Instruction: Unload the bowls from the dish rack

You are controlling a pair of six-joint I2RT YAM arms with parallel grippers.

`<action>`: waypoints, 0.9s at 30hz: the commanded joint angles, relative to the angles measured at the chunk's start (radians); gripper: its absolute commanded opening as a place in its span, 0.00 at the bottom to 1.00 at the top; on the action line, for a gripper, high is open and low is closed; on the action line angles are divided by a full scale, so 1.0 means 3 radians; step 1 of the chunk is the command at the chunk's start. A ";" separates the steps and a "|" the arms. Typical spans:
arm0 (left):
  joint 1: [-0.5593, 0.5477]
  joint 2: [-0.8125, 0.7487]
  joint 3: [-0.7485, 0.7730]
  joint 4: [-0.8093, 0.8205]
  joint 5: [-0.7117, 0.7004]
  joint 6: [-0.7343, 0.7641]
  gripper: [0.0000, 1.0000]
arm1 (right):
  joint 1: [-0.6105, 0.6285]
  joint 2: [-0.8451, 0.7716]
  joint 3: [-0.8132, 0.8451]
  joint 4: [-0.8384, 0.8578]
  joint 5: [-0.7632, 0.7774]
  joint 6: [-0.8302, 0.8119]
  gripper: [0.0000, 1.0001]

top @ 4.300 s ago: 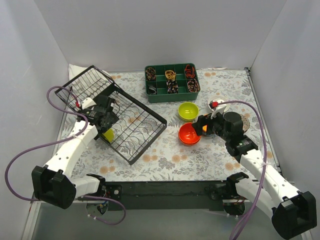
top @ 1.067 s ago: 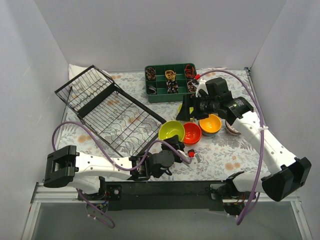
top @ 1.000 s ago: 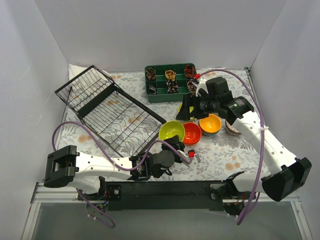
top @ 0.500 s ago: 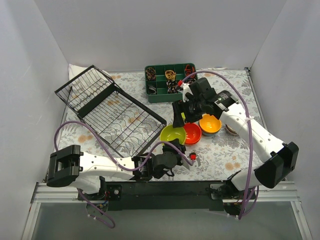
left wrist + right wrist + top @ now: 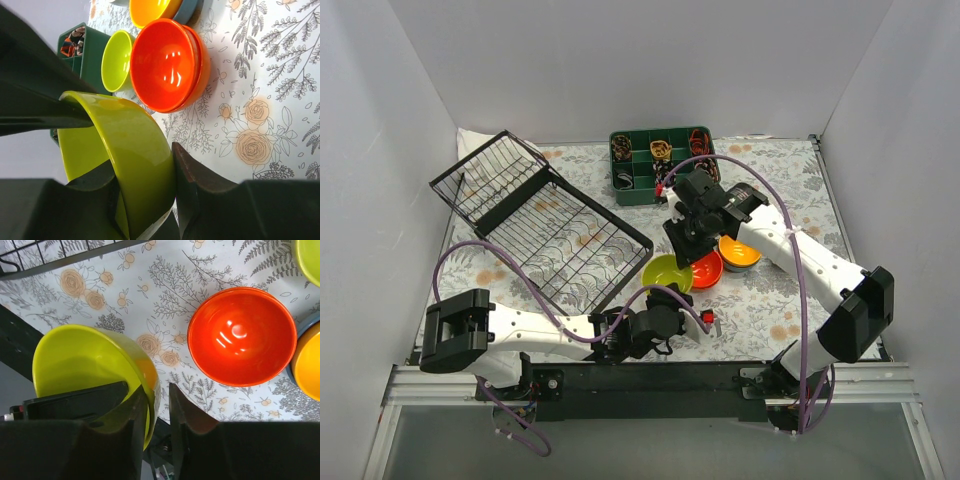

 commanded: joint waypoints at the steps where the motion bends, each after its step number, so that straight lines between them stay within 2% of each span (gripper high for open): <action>1: -0.0020 -0.0047 0.0099 0.0037 -0.0011 -0.0032 0.33 | 0.0038 0.0018 0.0125 -0.0072 0.0232 -0.0080 0.18; 3: -0.0020 -0.0037 0.0119 -0.0014 -0.0016 -0.0073 0.51 | 0.0038 0.0049 0.0151 -0.0072 0.0278 -0.0085 0.05; 4: -0.0020 -0.0032 0.0129 -0.0034 -0.0011 -0.0200 0.60 | 0.0033 0.0059 0.0176 -0.0072 0.0283 -0.0090 0.01; 5: -0.0020 -0.0027 0.0155 -0.0075 -0.0016 -0.0236 0.68 | 0.0033 0.0064 0.0191 -0.0072 0.0399 -0.0090 0.01; 6: -0.0020 -0.0032 0.0160 -0.0081 -0.0026 -0.0267 0.85 | 0.0033 0.0075 0.0202 -0.0067 0.0441 -0.0085 0.01; 8: -0.0020 -0.0026 0.0196 -0.0106 -0.0061 -0.0374 0.96 | 0.0033 0.0105 0.0243 -0.0062 0.0584 -0.0085 0.01; 13: -0.0010 -0.0108 0.0313 -0.0157 -0.0067 -0.0696 0.98 | -0.0054 0.0187 0.0263 0.0004 0.0758 -0.0080 0.01; 19: 0.0128 -0.0251 0.0518 -0.0392 0.0092 -0.1407 0.98 | -0.0381 0.0152 0.0166 0.0249 0.0799 -0.0045 0.01; 22: 0.0338 -0.0394 0.0543 -0.0500 0.0259 -0.1861 0.98 | -0.0636 0.0116 0.0095 0.0418 0.0759 -0.0029 0.01; 25: 0.0710 -0.0553 0.0554 -0.0699 0.0556 -0.2417 0.98 | -0.0907 0.0090 0.0023 0.0587 0.0641 -0.0004 0.01; 27: 0.1012 -0.0629 0.0569 -0.0857 0.0654 -0.2613 0.98 | -0.1065 0.0090 -0.0013 0.0776 0.0620 0.0022 0.01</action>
